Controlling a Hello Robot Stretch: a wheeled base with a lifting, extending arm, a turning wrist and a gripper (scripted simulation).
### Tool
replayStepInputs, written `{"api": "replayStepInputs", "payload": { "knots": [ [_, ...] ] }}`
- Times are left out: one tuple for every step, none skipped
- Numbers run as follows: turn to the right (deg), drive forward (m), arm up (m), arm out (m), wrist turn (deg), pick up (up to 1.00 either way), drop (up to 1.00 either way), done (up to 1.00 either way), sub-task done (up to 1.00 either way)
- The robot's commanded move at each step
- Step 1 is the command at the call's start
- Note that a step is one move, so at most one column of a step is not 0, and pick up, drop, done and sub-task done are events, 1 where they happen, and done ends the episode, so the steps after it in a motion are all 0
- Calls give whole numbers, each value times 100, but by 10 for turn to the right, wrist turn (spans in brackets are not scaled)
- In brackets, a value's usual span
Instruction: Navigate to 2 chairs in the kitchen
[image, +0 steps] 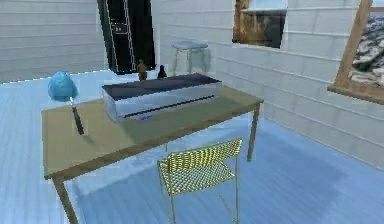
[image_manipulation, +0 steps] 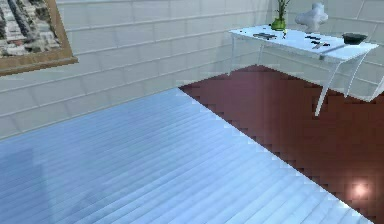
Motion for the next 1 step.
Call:
{"api": "replayStepInputs", "payload": {
  "knots": [
    [360,0,0,0,0,0,0,0,0]
  ]
}}
